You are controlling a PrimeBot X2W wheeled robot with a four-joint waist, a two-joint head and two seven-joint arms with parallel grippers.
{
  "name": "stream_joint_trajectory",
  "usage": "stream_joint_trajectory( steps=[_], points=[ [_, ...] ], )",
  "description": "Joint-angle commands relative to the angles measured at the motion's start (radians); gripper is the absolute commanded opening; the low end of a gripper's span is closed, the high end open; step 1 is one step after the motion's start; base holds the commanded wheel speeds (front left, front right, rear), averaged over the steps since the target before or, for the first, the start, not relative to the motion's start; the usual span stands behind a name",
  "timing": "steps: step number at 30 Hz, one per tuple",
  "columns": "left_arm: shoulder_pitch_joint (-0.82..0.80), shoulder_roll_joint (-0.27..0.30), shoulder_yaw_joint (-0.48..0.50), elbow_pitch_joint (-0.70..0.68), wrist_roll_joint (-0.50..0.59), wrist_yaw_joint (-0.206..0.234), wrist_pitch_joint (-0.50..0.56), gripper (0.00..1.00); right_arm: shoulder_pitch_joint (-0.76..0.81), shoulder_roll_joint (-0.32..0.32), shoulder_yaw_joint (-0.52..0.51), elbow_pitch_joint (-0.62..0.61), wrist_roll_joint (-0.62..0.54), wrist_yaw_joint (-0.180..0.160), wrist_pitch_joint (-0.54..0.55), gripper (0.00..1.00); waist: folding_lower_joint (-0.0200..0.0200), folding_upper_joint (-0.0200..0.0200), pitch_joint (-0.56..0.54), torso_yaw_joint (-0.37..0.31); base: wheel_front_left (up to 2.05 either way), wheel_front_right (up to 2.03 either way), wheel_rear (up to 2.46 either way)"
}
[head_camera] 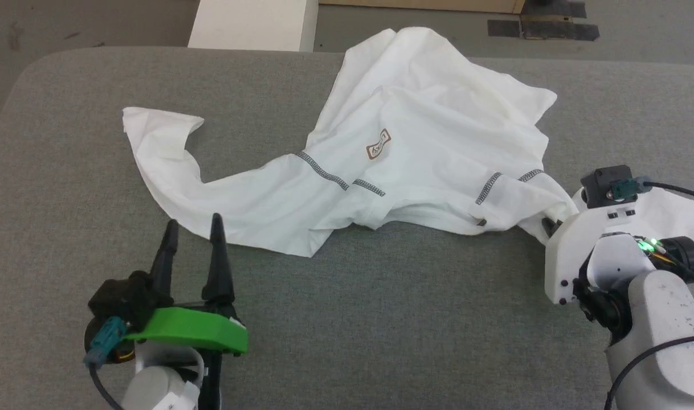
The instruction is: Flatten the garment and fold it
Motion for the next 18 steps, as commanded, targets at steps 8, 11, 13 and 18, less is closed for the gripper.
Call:
stream_joint_trajectory(
  steps=[8,11,13,18],
  points=[
    [-0.053,0.055,-0.191,0.018,0.012,-0.091,0.387,1.0,0.077,-0.012,-0.011,-0.085,0.036,-0.002,0.009,0.0,0.0,-0.0001,-0.027,-0.014,0.0,0.0,0.0],
    [-0.113,0.07,-0.231,0.053,0.027,-0.105,0.464,1.0,0.083,-0.009,-0.014,-0.11,0.041,-0.002,0.016,0.0,0.0,-0.0001,-0.01,-0.021,0.0,0.0,0.0],
    [-0.156,0.076,-0.242,0.104,0.033,-0.109,0.5,1.0,0.082,-0.006,-0.01,-0.123,0.044,-0.002,0.019,0.0,0.0,-0.0001,0.002,-0.029,0.0,0.0,0.0],
    [-0.237,0.074,-0.251,0.251,0.022,-0.115,0.552,1.0,0.072,0.004,0.002,-0.139,0.053,-0.002,0.014,0.0,0.0,-0.0001,0.03,-0.058,0.0,0.0,0.0]
  ],
)
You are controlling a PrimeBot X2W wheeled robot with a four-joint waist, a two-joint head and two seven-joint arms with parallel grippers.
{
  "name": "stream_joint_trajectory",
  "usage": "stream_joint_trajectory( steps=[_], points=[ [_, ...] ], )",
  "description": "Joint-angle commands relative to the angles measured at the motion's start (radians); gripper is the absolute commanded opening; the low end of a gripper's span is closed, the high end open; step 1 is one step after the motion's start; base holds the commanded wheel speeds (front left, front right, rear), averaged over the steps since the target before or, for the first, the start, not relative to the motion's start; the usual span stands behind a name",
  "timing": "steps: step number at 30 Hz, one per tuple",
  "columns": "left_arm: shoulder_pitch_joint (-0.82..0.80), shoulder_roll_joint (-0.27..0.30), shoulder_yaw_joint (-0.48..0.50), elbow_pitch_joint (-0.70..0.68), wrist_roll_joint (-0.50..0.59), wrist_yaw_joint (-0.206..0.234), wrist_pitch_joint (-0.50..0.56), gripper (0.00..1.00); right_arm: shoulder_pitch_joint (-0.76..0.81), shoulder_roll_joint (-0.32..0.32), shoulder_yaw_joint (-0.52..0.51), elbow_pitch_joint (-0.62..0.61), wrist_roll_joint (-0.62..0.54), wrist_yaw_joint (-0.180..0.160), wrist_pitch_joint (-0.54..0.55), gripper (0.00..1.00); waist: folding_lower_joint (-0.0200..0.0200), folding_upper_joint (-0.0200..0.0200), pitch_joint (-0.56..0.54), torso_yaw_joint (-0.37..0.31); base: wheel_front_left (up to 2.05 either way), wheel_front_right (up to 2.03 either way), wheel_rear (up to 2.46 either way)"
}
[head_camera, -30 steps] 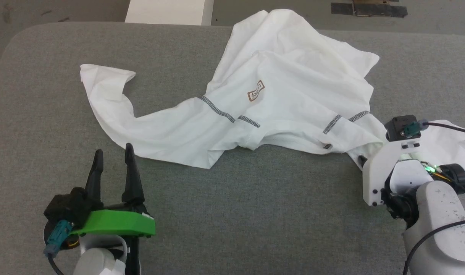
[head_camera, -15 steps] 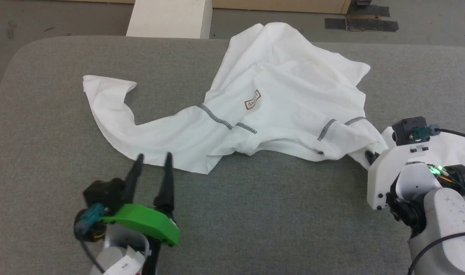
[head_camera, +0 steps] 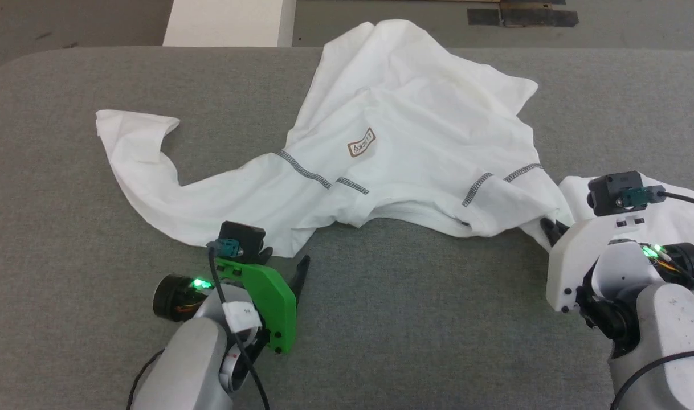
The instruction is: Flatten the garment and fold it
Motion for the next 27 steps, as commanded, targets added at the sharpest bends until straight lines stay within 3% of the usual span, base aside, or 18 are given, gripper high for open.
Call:
stream_joint_trajectory(
  steps=[1,5,6,7,8,17,27],
  points=[
    [-0.026,-0.002,0.002,0.031,0.0,-0.005,0.004,1.0,0.001,0.003,0.001,-0.006,0.009,-0.002,-0.007,0.0,-0.0001,0.0,0.021,-0.021,0.0,0.0,0.0],
    [-0.044,-0.008,0.008,0.123,-0.005,0.011,0.014,1.0,0.004,0.008,0.003,-0.003,0.014,-0.002,-0.016,0.0,-0.0001,0.0,0.031,-0.035,0.0,0.0,0.0],
    [-0.045,-0.01,0.008,0.138,-0.006,0.015,0.015,0.49,0.006,0.009,0.003,-0.002,0.015,-0.002,-0.019,0.0,-0.0001,0.0,0.032,-0.037,0.0,0.0,0.0],
    [-0.046,-0.011,0.007,0.147,-0.006,0.017,0.012,0.13,0.007,0.01,0.003,-0.002,0.016,-0.002,-0.02,0.0,-0.0001,0.0,0.033,-0.038,0.0,0.0,0.0],
    [-0.045,-0.014,0.007,0.159,-0.01,0.019,0.013,0.0,0.007,0.01,0.002,-0.002,0.017,-0.002,-0.022,0.0,-0.0001,0.0,0.034,-0.039,0.0,0.0,0.0],
    [-0.05,-0.017,0.067,0.138,-0.062,0.03,-0.091,0.0,-0.005,-0.013,0.018,-0.02,0.038,-0.002,-0.052,0.0,-0.0001,0.0,-0.001,-0.027,0.0,0.0,0.0],
    [-0.201,0.035,0.193,-0.134,-0.165,0.001,-0.184,0.0,-0.108,-0.096,-0.015,-0.15,0.256,-0.002,0.013,0.0,-0.0001,0.0,-0.106,-0.002,0.0,0.0,0.0]
  ],
)
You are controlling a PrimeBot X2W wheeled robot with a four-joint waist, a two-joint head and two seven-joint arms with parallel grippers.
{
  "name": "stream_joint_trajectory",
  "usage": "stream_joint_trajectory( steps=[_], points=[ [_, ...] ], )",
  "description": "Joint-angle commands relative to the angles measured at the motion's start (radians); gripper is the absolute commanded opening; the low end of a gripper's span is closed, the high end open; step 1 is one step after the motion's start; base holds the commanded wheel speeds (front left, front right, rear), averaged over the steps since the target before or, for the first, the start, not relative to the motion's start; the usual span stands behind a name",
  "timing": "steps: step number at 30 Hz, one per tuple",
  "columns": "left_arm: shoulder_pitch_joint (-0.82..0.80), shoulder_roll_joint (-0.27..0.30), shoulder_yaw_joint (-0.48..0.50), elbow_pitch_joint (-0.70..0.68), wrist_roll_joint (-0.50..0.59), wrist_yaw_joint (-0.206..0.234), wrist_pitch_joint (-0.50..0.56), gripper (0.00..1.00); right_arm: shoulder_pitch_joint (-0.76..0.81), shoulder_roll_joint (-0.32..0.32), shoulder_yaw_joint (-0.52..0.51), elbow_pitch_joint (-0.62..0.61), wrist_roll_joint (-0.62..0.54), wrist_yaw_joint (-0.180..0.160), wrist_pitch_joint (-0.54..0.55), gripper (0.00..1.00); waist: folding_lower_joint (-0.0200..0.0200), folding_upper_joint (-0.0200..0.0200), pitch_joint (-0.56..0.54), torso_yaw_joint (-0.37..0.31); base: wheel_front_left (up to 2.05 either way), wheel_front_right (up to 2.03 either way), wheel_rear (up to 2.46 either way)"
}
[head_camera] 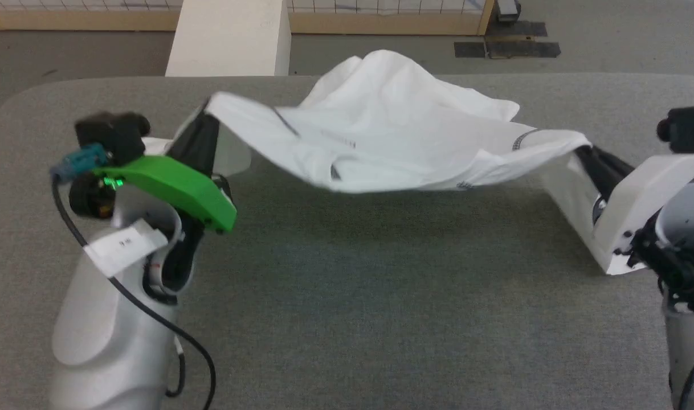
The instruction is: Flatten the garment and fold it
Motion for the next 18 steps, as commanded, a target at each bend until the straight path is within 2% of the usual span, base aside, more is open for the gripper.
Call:
stream_joint_trajectory(
  steps=[1,5,11,18],
  points=[
    [-0.056,0.016,0.008,-0.036,-0.013,-0.01,-0.004,0.0,-0.036,-0.017,-0.008,-0.03,0.036,-0.002,0.019,0.0,-0.0001,0.0,-0.046,0.016,0.0,0.0,0.0],
    [-0.173,0.05,0.016,-0.092,-0.029,-0.02,0.03,0.0,-0.111,-0.083,-0.01,-0.088,0.104,-0.002,0.1,0.0,-0.0001,0.0,-0.084,0.024,0.0,0.0,0.0],
    [-0.373,0.103,0.006,-0.093,-0.044,-0.032,0.087,0.0,-0.256,-0.16,-0.01,-0.152,0.155,-0.002,0.209,0.0,-0.0001,0.0,-0.106,0.025,0.0,0.0,0.0],
    [-0.561,0.144,-0.011,-0.04,-0.049,-0.038,0.136,0.0,-0.417,-0.181,-0.009,-0.159,0.177,-0.002,0.29,0.0,-0.0001,0.0,-0.096,0.021,0.0,0.0,0.0]
  ],
)
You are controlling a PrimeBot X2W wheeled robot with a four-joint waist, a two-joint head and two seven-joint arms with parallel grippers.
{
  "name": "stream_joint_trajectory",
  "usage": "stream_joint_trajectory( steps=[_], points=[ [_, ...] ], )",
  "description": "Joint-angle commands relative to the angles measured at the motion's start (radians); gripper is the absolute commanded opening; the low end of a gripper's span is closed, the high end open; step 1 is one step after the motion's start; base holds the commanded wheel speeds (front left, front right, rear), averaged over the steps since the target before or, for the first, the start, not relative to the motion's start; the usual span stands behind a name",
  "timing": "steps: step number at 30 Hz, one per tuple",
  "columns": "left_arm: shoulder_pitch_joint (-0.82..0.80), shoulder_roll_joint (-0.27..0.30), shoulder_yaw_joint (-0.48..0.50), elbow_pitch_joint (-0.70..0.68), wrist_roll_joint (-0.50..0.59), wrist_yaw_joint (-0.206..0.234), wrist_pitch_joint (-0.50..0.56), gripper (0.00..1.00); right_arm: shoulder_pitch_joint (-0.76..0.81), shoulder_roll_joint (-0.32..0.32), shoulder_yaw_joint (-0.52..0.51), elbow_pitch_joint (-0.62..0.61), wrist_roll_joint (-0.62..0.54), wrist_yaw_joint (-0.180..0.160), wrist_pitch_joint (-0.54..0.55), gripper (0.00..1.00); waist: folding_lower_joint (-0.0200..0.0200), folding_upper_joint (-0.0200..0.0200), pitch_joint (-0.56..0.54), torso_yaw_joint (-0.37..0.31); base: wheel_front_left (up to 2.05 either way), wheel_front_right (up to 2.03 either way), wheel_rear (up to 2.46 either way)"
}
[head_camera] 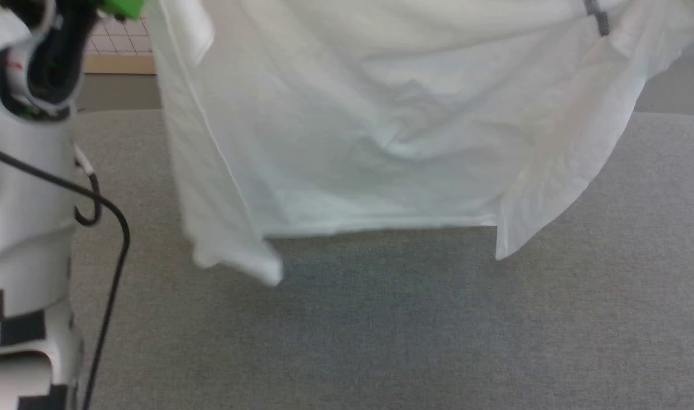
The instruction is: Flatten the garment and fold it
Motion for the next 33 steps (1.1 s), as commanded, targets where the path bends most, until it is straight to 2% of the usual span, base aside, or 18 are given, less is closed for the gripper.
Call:
stream_joint_trajectory(
  steps=[1,7,13,19,22,26,29,33],
  points=[
    [-0.035,0.018,-0.007,0.017,0.011,-0.002,0.01,0.0,-0.033,0.004,-0.001,0.003,0.005,-0.002,0.012,0.0,0.0,0.0,0.012,-0.004,0.0,0.0,0.0],
    [-0.139,0.051,-0.018,0.117,0.026,-0.002,0.056,0.0,-0.14,0.028,0.024,0.055,0.003,-0.002,0.072,0.0,0.0,0.0,0.066,-0.016,0.0,0.0,0.0],
    [-0.249,0.084,-0.013,0.184,0.042,0.014,0.102,0.0,-0.287,0.025,0.055,0.121,-0.034,-0.002,0.102,0.0,0.0,0.0,0.199,-0.026,0.0,0.0,0.0],
    [-0.384,0.115,-0.023,0.238,0.095,0.039,0.116,0.0,-0.475,0.041,0.068,0.212,-0.122,-0.002,0.048,0.0,0.0,0.0,0.36,-0.036,0.0,0.0,0.0],
    [-0.461,0.109,-0.007,0.268,0.115,0.08,0.082,0.0,-0.585,0.074,0.06,0.278,-0.175,-0.002,-0.016,0.0,0.0,0.0,0.44,-0.041,0.0,0.0,0.0],
    [-0.535,0.103,-0.004,0.314,0.146,0.105,0.003,0.0,-0.683,0.114,0.057,0.35,-0.228,-0.002,-0.101,0.0,0.0,0.0,0.509,-0.041,0.0,0.0,0.0],
    [-0.559,0.096,-0.005,0.344,0.159,0.109,-0.063,0.0,-0.734,0.123,0.065,0.409,-0.243,-0.002,-0.158,0.0,0.0,0.0,0.543,-0.035,0.0,0.0,0.0],
    [-0.546,0.086,-0.013,0.388,0.154,0.09,-0.121,0.0,-0.734,0.125,0.103,0.469,-0.237,-0.002,-0.206,0.0,0.0,0.0,0.565,-0.028,0.0,0.0,0.0]
  ],
)
